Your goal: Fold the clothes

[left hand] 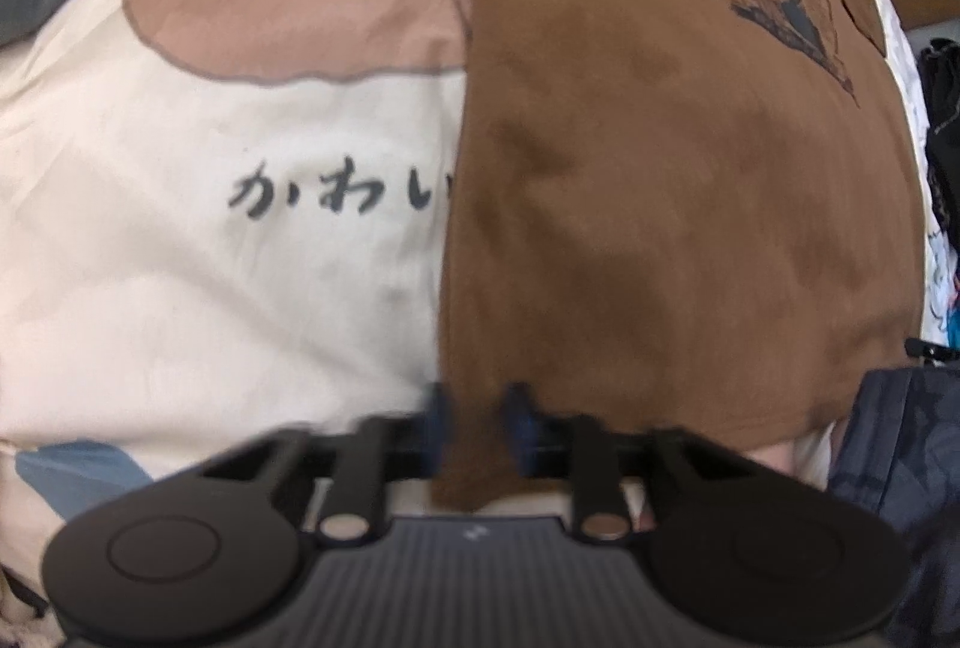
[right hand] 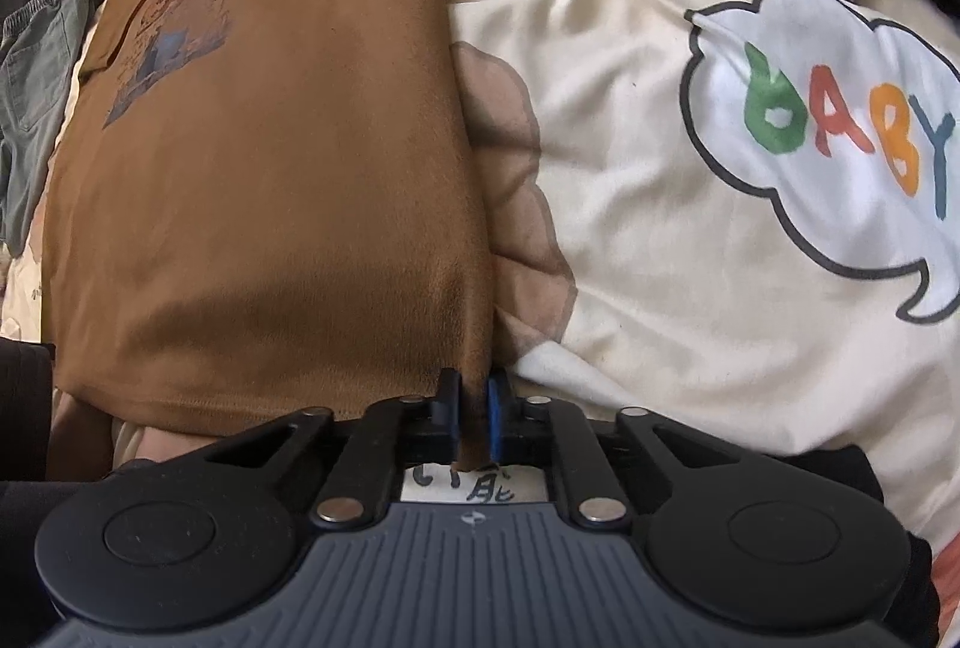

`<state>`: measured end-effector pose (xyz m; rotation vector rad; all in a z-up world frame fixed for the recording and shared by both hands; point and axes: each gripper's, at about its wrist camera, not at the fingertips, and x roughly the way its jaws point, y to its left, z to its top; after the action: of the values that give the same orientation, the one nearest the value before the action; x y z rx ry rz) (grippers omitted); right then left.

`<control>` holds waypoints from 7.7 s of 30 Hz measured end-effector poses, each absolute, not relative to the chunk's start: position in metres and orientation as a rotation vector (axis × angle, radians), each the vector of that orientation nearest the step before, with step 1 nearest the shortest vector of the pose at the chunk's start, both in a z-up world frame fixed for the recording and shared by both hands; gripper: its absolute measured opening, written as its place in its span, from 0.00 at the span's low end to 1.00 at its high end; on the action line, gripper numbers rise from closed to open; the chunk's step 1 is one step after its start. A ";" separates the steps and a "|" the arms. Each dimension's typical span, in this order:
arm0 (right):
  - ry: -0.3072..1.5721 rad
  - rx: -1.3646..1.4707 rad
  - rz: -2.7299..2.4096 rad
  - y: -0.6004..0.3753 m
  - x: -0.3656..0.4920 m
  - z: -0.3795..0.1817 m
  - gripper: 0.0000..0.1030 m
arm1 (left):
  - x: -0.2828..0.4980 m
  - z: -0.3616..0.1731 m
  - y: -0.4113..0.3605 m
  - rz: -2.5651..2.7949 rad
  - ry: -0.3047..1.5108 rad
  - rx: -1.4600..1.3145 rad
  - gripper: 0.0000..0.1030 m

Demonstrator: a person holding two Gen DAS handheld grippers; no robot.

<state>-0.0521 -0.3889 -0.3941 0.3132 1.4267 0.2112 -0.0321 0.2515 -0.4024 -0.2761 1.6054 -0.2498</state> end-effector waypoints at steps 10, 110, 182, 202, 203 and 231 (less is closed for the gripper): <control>1.402 0.336 0.174 -0.394 -0.062 -0.386 0.05 | -0.027 -0.394 0.254 -0.261 1.599 -0.265 0.04; 1.172 0.396 0.113 -0.365 0.174 -0.295 0.03 | 0.175 -0.316 0.272 -0.164 1.165 -0.399 0.02; 1.210 0.040 0.078 -0.312 0.126 -0.355 0.55 | 0.167 -0.360 0.214 -0.086 1.291 0.141 0.45; 1.189 -0.041 0.073 -0.300 0.137 -0.379 0.55 | 0.175 -0.377 0.225 -0.169 1.240 0.150 0.45; 1.184 -0.040 0.074 -0.300 0.136 -0.381 0.55 | 0.176 -0.376 0.227 -0.164 1.223 0.139 0.45; 1.073 -0.080 0.057 -0.302 0.190 -0.381 0.55 | 0.208 -0.375 0.216 -0.252 1.137 0.141 0.45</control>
<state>0.1898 -0.3025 -0.3815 -0.0801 1.0726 0.0573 0.2078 0.2164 -0.3750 0.1409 1.1370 -0.2517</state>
